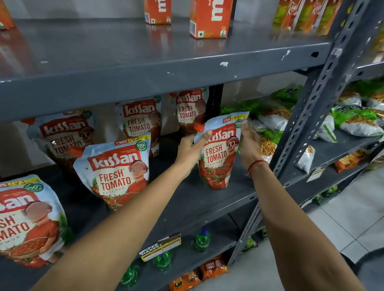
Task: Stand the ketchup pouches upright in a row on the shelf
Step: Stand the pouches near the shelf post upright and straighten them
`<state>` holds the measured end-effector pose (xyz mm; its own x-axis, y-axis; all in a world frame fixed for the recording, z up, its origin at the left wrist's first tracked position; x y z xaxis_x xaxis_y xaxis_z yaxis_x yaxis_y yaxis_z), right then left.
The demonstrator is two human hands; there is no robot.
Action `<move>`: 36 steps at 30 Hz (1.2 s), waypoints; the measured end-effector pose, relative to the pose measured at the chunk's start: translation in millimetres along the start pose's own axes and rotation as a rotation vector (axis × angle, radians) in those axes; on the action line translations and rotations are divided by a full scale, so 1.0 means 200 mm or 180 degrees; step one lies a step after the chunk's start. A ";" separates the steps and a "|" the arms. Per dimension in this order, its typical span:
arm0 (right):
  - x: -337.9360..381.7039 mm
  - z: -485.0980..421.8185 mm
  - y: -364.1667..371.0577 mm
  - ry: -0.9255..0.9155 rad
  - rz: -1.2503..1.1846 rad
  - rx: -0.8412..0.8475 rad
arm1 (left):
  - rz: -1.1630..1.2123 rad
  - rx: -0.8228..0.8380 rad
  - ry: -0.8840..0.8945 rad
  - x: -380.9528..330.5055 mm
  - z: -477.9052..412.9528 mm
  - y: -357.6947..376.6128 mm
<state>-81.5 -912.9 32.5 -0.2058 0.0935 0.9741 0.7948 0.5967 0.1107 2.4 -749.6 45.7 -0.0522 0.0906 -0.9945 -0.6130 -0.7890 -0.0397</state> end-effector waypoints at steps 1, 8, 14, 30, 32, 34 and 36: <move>0.00 -0.01 0.00 0.0023 -0.0033 0.0006 | 0.0075 0.0089 0.0036 0.01 -0.01 0.01; -0.11 0.04 0.01 0.0418 0.0231 0.0590 | -0.0899 0.0659 -0.0865 0.42 0.00 0.06; -0.33 0.23 -0.04 0.0513 0.0160 0.0717 | -0.1649 0.0481 -0.0517 0.55 0.01 0.14; -0.40 0.32 -0.20 0.0344 0.0005 -0.0063 | -0.2539 0.0275 -0.0121 0.63 0.03 0.33; -0.40 0.34 -0.21 0.0316 0.0089 -0.0094 | -0.2685 0.0319 -0.0075 0.63 0.04 0.32; -0.40 0.36 -0.21 0.0308 0.0226 -0.0165 | -0.2798 0.0407 -0.0083 0.64 0.05 0.31; -0.40 0.40 -0.22 0.0276 0.0266 -0.0450 | -0.2802 0.0565 -0.0118 0.64 0.09 0.31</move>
<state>-145.6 -883.0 -65.4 -0.0904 0.0654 0.9938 0.8806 0.4712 0.0492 -56.4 -775.0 -82.2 0.4706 0.6403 -0.6071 -0.5557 -0.3193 -0.7676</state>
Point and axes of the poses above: each hand's wrist, its own z-axis away from the middle knuckle, its own y-axis out of the palm, x = y × z, the point moved 7 cm from there along -z, towards the middle knuckle, and after that the axes turned 9 degrees about -y, right-handed, at the moved point
